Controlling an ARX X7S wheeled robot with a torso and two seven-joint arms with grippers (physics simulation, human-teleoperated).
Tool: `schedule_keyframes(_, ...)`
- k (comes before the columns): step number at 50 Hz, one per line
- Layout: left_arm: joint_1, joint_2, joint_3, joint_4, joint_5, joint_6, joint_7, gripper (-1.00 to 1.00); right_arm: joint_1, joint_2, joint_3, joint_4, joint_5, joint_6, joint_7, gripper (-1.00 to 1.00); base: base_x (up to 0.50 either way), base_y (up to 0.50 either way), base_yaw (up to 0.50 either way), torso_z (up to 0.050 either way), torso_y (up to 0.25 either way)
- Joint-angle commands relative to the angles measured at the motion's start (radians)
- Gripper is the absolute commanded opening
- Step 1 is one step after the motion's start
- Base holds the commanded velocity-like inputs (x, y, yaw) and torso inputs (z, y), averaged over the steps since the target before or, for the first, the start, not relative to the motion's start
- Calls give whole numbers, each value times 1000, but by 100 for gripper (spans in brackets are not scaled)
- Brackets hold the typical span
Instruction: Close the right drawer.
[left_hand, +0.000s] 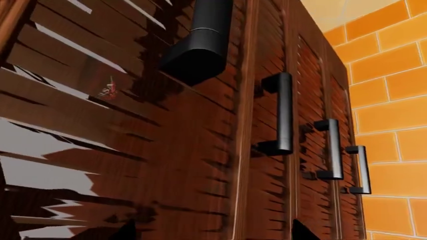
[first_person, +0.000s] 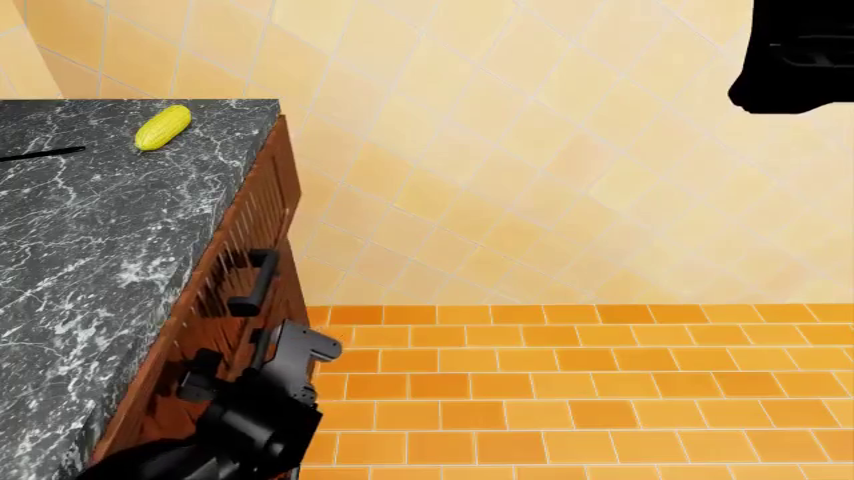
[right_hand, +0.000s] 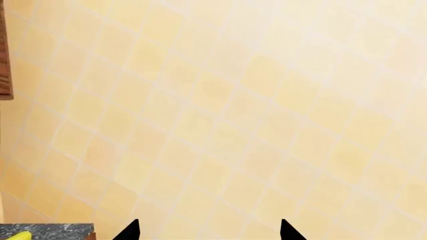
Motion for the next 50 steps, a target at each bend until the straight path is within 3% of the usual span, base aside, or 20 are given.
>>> schedule_keyframes(1,5,13,4,-110,-2,16,28,100,5,0,-1,-4,5,0,3,100,0,0,0,0,0)
schedule_keyframes(26,-2,47,-18,-260,4,47,98,100,18,-9,-9,0,6,1,2,100,0,0,0,0,0)
schedule_keyframes(37,12,-25,-42,-180,-16,28,44,100,42,-58,-38,18,-15,5,-18,100,0,0,0,0,0)
schedule_keyframes(50,11,-15,-50,-244,-11,38,64,100,47,-67,-44,23,-21,4,-25,100,0,0,0,0,0)
